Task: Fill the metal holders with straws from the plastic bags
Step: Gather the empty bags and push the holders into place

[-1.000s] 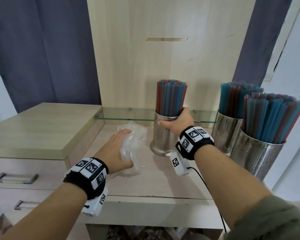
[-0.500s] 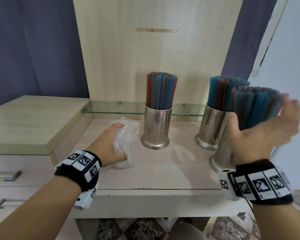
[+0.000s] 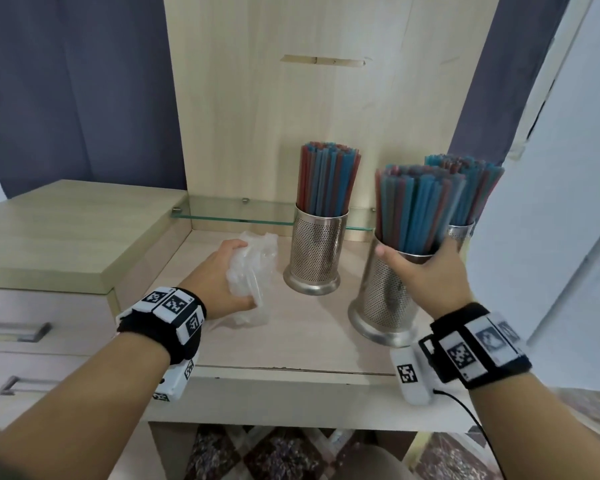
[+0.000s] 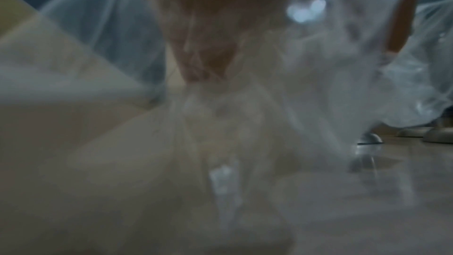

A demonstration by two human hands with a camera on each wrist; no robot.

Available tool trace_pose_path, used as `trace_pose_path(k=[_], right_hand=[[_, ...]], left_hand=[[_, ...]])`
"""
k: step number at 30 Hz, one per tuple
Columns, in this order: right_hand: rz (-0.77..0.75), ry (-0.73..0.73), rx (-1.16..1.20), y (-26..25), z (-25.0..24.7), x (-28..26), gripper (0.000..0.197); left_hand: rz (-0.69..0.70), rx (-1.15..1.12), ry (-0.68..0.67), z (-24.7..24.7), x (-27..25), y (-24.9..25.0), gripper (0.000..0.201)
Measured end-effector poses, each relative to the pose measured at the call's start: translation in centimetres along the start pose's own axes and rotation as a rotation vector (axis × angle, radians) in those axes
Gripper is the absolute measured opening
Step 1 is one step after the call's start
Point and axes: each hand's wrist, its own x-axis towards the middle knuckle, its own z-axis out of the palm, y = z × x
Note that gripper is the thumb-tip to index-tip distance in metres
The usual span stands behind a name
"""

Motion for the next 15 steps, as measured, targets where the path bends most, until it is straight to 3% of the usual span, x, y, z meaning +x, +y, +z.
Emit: trace_pose_path(k=[7, 15], right_hand=[[0.138, -0.082, -0.058, -0.7, 2.7, 4.0, 0.095], [0.153, -0.095, -0.108, 0.0, 4.7, 6.2, 0.097]], left_hand=[[-0.018, 0.007, 0.005, -0.2, -0.1, 0.1, 0.098], [-0.018, 0.001, 0.018, -0.1, 0.0, -0.3, 0.098]])
